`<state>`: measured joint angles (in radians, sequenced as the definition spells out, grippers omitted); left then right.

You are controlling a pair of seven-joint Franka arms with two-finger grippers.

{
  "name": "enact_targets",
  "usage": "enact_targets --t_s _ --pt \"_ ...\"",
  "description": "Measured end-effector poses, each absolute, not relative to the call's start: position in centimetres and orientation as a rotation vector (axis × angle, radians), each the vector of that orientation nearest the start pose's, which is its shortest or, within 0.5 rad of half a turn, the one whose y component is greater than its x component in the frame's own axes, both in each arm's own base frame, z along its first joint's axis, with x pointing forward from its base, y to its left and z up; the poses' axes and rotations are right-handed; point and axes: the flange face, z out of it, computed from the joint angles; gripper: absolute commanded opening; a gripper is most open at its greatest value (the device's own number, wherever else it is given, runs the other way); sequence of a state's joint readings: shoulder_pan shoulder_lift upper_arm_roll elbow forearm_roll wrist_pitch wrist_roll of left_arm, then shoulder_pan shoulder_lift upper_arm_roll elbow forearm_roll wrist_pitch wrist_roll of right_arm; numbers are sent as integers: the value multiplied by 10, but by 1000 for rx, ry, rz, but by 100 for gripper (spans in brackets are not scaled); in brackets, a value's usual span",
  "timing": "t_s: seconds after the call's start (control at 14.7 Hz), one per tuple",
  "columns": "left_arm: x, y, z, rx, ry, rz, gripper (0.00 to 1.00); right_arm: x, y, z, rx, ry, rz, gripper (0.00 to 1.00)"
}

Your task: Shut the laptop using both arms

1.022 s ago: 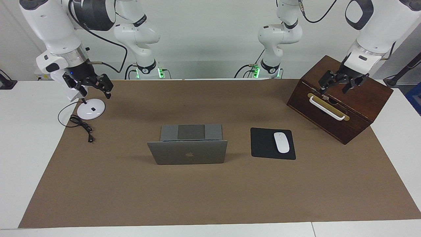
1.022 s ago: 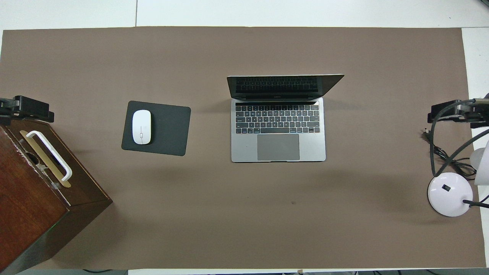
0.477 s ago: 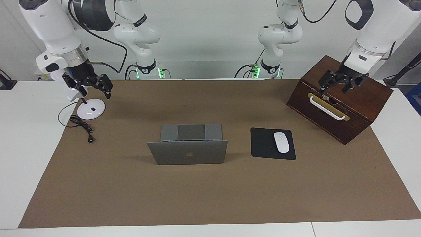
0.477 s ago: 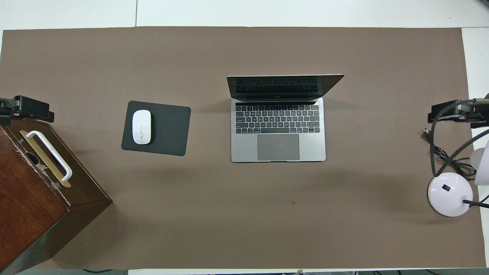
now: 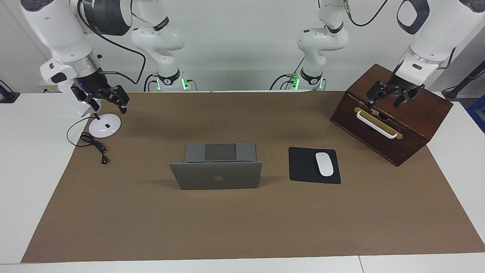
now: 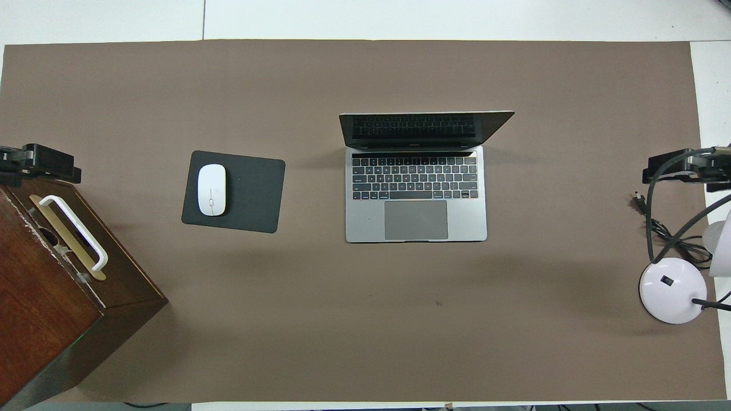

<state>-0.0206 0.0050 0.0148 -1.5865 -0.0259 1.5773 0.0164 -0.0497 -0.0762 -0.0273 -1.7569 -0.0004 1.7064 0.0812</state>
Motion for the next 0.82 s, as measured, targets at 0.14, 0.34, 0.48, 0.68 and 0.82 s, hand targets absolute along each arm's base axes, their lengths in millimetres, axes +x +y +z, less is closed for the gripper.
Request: enact_targets --t_s 0.14,0.34,0.48,0.68,0.82 --pt "556 -6 615 -3167 35 18 0 538 -45 590 -3130 242 -42 92" --pt "557 -6 615 -3167 35 14 0 538 -47 590 -3130 243 -44 70" --pt "557 -6 616 -3167 35 5 0 538 -47 590 -3130 243 -44 30" --pt "559 -6 611 -3167 34 -13 0 538 -47 590 -3134 204 -44 0" --pt "558 -6 598 -3170 32 -36 0 538 -48 590 -3136 166 -43 0"
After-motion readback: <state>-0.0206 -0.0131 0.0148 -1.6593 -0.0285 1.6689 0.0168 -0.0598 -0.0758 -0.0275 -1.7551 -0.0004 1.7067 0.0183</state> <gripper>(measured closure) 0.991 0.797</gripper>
